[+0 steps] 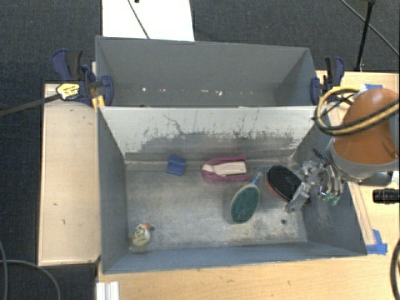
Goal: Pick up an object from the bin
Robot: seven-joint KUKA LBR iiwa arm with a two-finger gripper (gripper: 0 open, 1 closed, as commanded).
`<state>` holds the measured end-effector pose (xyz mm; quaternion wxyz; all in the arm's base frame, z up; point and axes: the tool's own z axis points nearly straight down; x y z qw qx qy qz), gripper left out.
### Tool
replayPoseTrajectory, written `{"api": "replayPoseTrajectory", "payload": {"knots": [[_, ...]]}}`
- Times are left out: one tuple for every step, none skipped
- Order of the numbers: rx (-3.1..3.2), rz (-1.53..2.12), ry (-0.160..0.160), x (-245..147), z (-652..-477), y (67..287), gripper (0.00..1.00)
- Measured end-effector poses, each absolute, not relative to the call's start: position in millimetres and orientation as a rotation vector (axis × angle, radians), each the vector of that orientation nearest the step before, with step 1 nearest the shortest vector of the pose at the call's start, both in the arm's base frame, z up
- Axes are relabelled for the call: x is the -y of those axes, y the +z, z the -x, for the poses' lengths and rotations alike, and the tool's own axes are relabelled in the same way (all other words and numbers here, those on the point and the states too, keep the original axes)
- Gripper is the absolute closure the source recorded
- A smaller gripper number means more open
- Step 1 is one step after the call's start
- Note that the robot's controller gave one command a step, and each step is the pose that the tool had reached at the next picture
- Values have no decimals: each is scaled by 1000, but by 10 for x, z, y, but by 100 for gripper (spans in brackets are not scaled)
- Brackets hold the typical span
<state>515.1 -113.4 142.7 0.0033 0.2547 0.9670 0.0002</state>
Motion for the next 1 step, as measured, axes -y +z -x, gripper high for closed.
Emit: {"api": "replayPoseTrajectory", "payload": {"knots": [[-3035, -790, 0, 1136, -5157, 1507, 100]]}}
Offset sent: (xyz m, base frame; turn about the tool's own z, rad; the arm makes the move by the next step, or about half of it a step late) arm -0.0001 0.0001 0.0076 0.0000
